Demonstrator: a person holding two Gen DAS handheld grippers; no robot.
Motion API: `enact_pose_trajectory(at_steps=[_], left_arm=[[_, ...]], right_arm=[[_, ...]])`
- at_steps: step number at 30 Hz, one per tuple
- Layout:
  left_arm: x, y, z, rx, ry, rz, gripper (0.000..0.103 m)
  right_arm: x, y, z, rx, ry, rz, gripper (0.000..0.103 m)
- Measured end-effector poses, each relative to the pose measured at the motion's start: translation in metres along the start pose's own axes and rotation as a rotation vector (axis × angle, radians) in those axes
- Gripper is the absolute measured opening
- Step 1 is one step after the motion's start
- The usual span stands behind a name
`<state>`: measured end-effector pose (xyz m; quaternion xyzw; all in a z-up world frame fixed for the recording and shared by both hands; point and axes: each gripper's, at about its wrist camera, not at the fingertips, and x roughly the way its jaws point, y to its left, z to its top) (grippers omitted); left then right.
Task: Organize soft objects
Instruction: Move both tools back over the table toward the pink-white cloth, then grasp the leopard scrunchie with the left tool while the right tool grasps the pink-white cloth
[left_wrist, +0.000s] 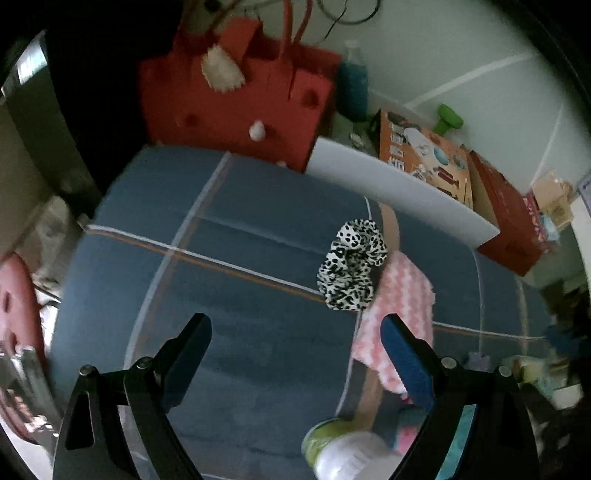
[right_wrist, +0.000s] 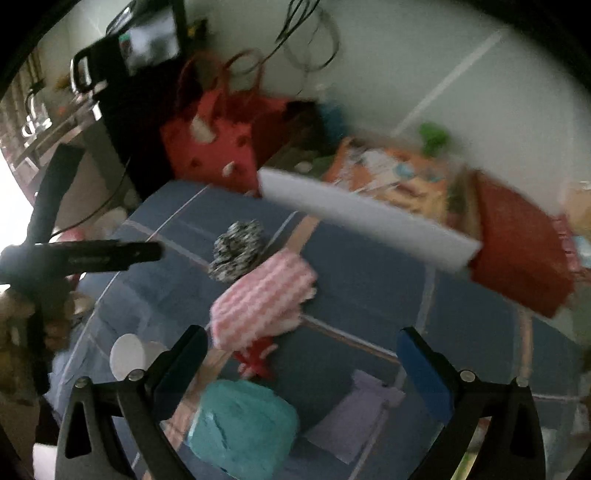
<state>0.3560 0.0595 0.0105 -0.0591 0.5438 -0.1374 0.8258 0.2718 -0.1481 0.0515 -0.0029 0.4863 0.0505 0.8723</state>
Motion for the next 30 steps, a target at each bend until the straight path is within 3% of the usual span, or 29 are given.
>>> enact_pose_trajectory(at_steps=[4,8,12,17,21,23,27,30], left_arm=[[0.020,0.000,0.004,0.000,0.019,0.021,0.093],[0.036,-0.001,0.009,-0.006,0.038,-0.025,0.092],[0.054,-0.008,0.013,0.038,0.064,-0.045,0.081],[0.076,-0.014,0.018,0.062,0.106,-0.084,0.067],[0.089,-0.024,0.017,0.097,0.136,-0.080,0.065],[0.092,-0.027,0.017,0.103,0.143,-0.085,0.062],[0.097,-0.032,0.019,0.106,0.165,-0.101,0.038],[0.099,-0.036,0.018,0.121,0.173,-0.106,0.028]], right_arm=[[0.035,0.000,0.006,0.011,0.070,0.070,0.103],[0.071,0.001,0.011,0.013,0.152,0.114,0.103],[0.095,-0.002,0.011,0.027,0.184,0.159,0.099],[0.113,-0.005,0.009,0.020,0.217,0.169,0.082],[0.119,-0.008,0.008,0.033,0.224,0.218,0.070],[0.120,-0.006,0.008,0.032,0.226,0.237,0.054],[0.123,-0.003,0.009,0.030,0.223,0.269,0.036],[0.121,-0.002,0.008,0.033,0.210,0.281,0.023]])
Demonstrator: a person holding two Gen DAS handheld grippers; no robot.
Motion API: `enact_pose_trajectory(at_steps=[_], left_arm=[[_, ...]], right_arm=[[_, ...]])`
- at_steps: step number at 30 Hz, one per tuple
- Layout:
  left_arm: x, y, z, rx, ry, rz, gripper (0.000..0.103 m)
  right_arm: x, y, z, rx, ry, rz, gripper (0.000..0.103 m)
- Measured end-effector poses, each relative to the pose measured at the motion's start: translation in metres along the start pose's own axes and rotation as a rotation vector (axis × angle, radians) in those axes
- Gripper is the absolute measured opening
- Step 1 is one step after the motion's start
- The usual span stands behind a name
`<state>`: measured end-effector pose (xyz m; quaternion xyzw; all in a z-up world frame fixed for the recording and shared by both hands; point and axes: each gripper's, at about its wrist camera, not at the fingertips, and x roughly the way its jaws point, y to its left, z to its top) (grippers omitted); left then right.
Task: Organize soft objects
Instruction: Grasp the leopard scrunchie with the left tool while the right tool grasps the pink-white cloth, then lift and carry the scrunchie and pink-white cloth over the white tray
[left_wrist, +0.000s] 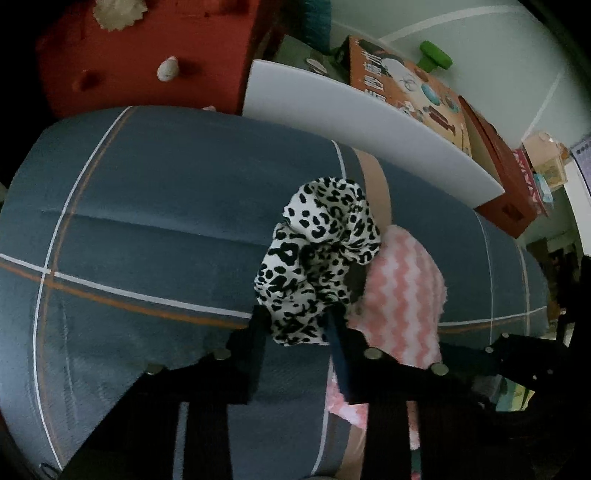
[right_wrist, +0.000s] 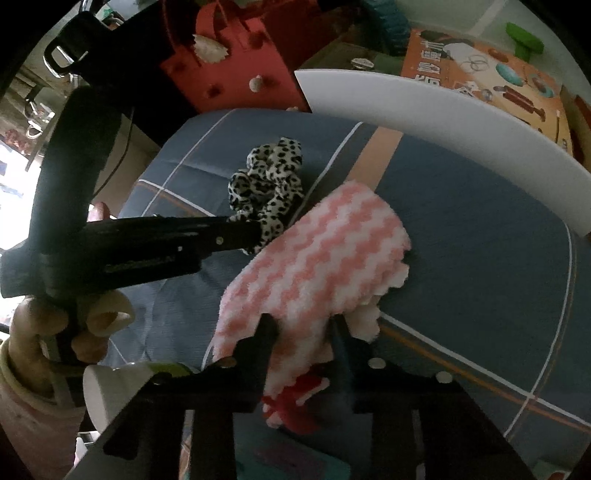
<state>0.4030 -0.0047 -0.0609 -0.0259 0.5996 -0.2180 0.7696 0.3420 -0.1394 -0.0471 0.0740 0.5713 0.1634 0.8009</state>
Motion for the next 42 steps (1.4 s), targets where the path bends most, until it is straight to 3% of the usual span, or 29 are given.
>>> enact_pose_trajectory(at_steps=[4,11,19,27,30,35,42], left_arm=[[0.002,0.002,-0.002,-0.013,0.004,-0.020,0.018],[-0.013,0.001,-0.009,-0.011,-0.045,-0.008,0.013],[-0.074,0.001,-0.028,-0.088,-0.157,-0.031,0.013],[-0.147,-0.020,-0.069,-0.158,-0.341,-0.031,0.013],[-0.159,-0.039,-0.088,-0.163,-0.361,-0.047,0.013],[-0.173,-0.061,-0.116,-0.157,-0.401,-0.075,0.013],[-0.178,-0.113,-0.150,-0.093,-0.423,-0.117,0.013]], right_arm=[[-0.006,0.000,-0.002,0.008,-0.025,0.013,0.009],[-0.031,-0.002,-0.014,0.032,-0.107,0.051,0.007],[-0.089,0.006,-0.038,0.054,-0.286,0.070,0.007],[-0.168,0.023,-0.083,0.091,-0.533,0.036,0.007],[-0.193,0.026,-0.105,0.129,-0.612,0.044,0.007],[-0.234,0.027,-0.147,0.194,-0.733,-0.018,0.007],[-0.274,0.014,-0.203,0.308,-0.829,-0.112,0.007]])
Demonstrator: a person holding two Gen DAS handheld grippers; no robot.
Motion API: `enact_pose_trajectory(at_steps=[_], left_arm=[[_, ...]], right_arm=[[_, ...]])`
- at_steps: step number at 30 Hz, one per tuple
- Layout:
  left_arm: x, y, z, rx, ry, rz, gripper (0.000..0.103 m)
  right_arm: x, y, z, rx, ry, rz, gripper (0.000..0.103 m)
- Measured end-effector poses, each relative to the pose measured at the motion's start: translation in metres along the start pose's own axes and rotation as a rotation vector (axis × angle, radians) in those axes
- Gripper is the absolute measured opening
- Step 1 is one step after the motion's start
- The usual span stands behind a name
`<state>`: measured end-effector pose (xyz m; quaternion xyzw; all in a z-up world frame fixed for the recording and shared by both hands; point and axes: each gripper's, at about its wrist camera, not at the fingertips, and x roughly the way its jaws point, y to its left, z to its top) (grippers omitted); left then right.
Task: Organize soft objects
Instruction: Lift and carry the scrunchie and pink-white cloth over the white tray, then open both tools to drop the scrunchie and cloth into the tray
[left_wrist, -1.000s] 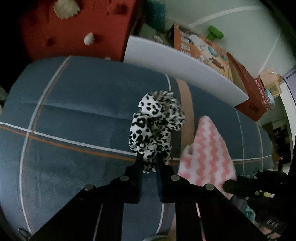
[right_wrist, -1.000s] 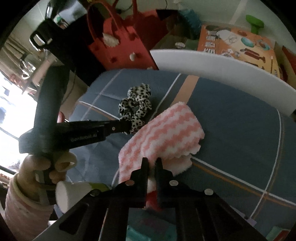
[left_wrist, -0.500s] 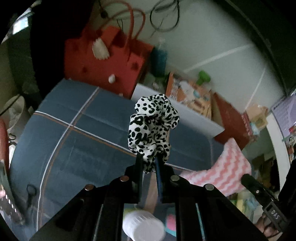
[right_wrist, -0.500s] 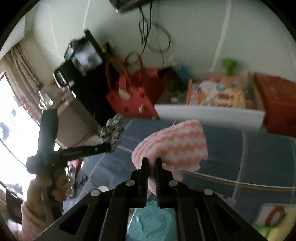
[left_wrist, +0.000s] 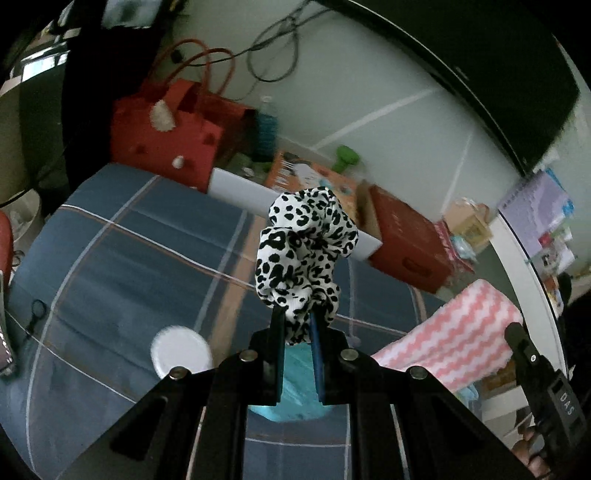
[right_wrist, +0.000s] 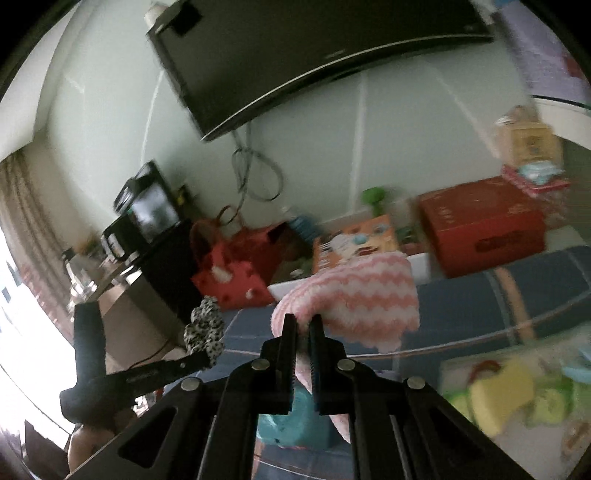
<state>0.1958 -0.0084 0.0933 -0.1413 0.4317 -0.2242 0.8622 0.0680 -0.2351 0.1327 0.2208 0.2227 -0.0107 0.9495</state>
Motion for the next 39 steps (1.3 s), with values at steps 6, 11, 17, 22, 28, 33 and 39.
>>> enact_pose_trajectory(at_steps=[6,11,17,22,28,33,39], left_arm=[[0.023,-0.037,-0.023,0.048,0.063,-0.035,0.013],[0.045,-0.074,-0.045,0.131,0.124,-0.059,0.013],[0.066,-0.129,-0.082,0.287,0.196,-0.122,0.013],[0.082,-0.165,-0.111,0.392,0.251,-0.162,0.013],[0.099,-0.196,-0.144,0.490,0.331,-0.201,0.013],[0.112,-0.209,-0.174,0.550,0.401,-0.204,0.013],[0.133,-0.208,-0.198,0.564,0.482,-0.170,0.014]], right_arm=[[-0.023,-0.031,-0.005,0.041,0.008,-0.210,0.007],[-0.045,-0.069,-0.009,0.117,-0.005,-0.336,0.007],[-0.074,-0.109,-0.005,0.202,-0.059,-0.440,0.007],[-0.105,-0.138,-0.008,0.269,-0.101,-0.532,0.007],[-0.137,-0.167,-0.014,0.332,-0.134,-0.636,0.007],[-0.132,-0.183,-0.018,0.363,-0.089,-0.649,0.007],[-0.106,-0.202,-0.029,0.386,0.021,-0.627,0.008]])
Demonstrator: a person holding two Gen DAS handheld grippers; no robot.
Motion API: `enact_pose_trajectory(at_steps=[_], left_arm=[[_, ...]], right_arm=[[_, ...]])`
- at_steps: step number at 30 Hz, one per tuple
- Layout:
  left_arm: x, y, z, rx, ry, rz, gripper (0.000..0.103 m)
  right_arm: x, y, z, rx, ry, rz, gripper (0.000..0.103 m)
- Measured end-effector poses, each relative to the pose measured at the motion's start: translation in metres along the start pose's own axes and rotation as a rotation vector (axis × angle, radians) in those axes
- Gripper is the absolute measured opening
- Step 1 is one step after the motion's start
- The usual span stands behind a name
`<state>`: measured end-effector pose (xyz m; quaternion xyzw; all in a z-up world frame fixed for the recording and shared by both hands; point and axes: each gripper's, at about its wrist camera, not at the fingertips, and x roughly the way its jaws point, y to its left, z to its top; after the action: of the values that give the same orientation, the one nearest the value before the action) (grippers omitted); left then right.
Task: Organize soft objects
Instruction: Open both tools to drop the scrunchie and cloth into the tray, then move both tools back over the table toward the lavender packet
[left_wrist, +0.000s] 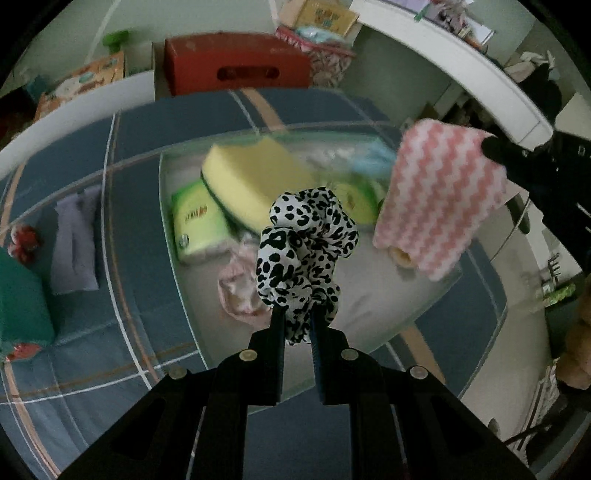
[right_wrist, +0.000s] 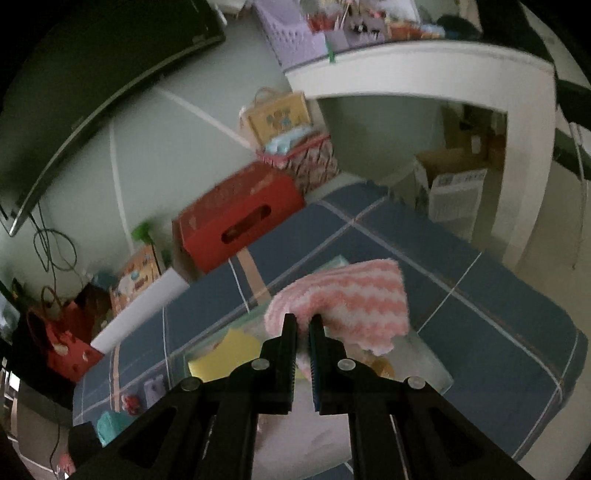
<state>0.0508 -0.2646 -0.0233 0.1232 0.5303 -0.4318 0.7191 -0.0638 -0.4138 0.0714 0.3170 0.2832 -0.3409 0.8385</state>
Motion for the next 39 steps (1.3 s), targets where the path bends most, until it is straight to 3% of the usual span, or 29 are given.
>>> enact_pose_trajectory(at_steps=[12,19,24,30,34,36,39], left_arm=[[0.031,0.010,0.003,-0.045,0.078,0.023,0.015],[0.032,0.010,0.007,-0.053,0.079,0.028,0.016],[0.026,0.016,0.001,-0.066,0.088,0.031,0.031],[0.005,0.017,0.001,-0.069,0.061,0.035,0.046],[-0.012,0.017,0.002,-0.056,0.030,0.021,0.051],[-0.018,0.016,0.002,-0.054,0.023,0.011,0.062],[-0.026,0.017,0.001,-0.048,0.012,0.005,0.062]], right_arm=[[0.075,0.003,-0.030,-0.064,0.241,-0.048,0.010],[0.091,0.003,-0.040,-0.080,0.299,-0.090,0.011],[0.088,0.006,-0.040,-0.074,0.309,-0.075,0.011],[0.068,0.018,-0.032,-0.104,0.247,-0.079,0.033],[0.051,0.028,-0.025,-0.128,0.190,-0.089,0.052],[0.043,0.032,-0.023,-0.143,0.164,-0.109,0.055],[0.038,0.038,-0.020,-0.159,0.140,-0.124,0.058]])
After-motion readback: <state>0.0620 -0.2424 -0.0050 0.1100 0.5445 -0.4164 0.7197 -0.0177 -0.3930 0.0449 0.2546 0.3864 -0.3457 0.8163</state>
